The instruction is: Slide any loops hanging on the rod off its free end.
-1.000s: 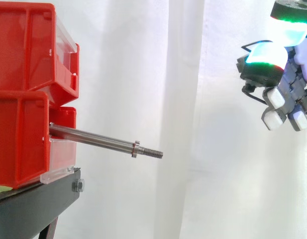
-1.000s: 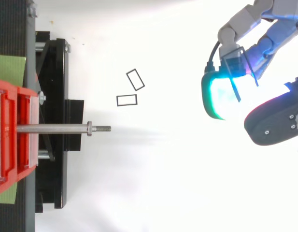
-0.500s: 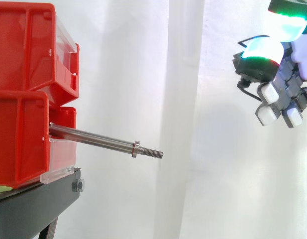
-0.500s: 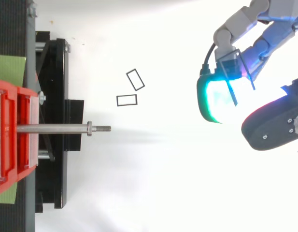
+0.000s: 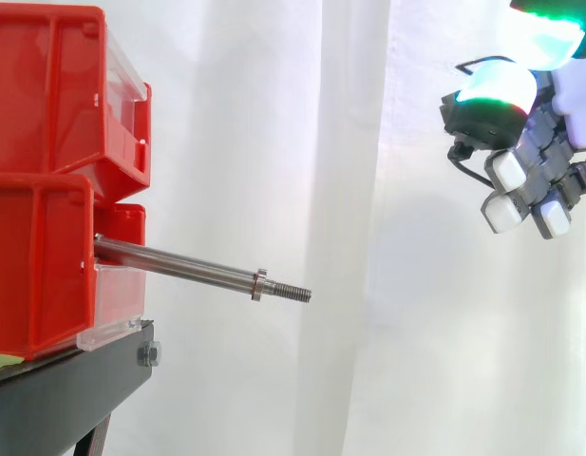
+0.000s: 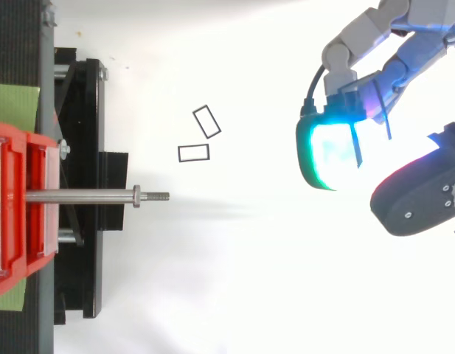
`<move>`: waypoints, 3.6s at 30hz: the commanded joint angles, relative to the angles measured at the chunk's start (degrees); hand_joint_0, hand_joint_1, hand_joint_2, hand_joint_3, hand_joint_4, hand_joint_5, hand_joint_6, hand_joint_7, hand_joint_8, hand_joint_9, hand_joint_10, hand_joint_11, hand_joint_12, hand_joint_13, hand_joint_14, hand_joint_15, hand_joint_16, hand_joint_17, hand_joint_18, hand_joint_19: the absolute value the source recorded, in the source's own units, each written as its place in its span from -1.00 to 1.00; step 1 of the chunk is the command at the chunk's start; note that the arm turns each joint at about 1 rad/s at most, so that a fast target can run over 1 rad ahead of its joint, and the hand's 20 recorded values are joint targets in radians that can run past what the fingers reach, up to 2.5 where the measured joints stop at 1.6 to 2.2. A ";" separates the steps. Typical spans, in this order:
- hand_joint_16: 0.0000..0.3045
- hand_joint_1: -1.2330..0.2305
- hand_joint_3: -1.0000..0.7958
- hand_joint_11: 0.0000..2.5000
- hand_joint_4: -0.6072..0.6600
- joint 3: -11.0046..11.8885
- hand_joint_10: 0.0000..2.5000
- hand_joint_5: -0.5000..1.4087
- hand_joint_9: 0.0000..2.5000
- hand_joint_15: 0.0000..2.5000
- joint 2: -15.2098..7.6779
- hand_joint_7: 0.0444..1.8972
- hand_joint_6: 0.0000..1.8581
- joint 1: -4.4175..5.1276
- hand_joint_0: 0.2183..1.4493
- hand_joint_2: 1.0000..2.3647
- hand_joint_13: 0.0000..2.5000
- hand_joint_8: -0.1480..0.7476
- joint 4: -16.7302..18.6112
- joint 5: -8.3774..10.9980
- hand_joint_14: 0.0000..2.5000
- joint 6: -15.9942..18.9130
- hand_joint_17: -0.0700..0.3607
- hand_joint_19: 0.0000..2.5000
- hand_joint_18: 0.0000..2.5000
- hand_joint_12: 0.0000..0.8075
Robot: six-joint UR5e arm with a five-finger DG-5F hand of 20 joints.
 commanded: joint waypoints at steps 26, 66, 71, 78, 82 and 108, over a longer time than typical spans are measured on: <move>-0.72 -0.18 -0.13 -0.77 -0.01 -0.09 -0.99 -0.61 -0.30 -0.90 -0.06 0.14 -0.03 0.01 -0.42 -0.97 -0.38 -0.05 0.42 0.08 -1.00 0.00 -0.22 -0.71 -0.34 -0.28; -0.72 -0.30 0.00 -0.78 -0.20 0.00 -0.99 -0.63 -0.28 -0.90 -0.06 0.14 -0.02 0.01 -0.41 -0.97 -0.36 -0.10 0.77 -0.10 -1.00 -9.14 -0.23 -0.71 -0.33 -0.29; -0.72 -0.31 0.00 -0.78 -0.20 -0.09 -0.99 -0.63 -0.28 -0.90 0.03 0.14 -0.02 -0.08 -0.40 -0.97 -0.36 -0.09 0.77 -0.10 -1.00 -9.14 -0.23 -0.71 -0.34 -0.30; -0.72 -0.31 0.00 -0.77 -0.20 0.00 -0.99 -0.63 -0.28 -0.90 -0.06 0.13 -0.02 0.01 -0.40 -0.97 -0.36 -0.09 0.77 -0.10 -1.00 -9.14 -0.23 -0.71 -0.33 -0.29; -0.72 -0.31 0.01 -0.77 -0.20 0.00 -0.99 -0.63 -0.27 -0.90 -0.06 0.13 -0.02 0.01 -0.41 -0.97 -0.36 -0.09 0.77 -0.10 -1.00 -9.14 -0.23 -0.71 -0.33 -0.30; -0.70 -0.32 0.01 -0.76 -0.16 0.00 -0.99 -0.62 -0.24 -0.90 0.03 0.16 -0.02 -0.08 -0.40 -0.97 -0.35 -0.03 0.77 -0.10 -1.00 -9.14 -0.19 -0.73 -0.29 -0.24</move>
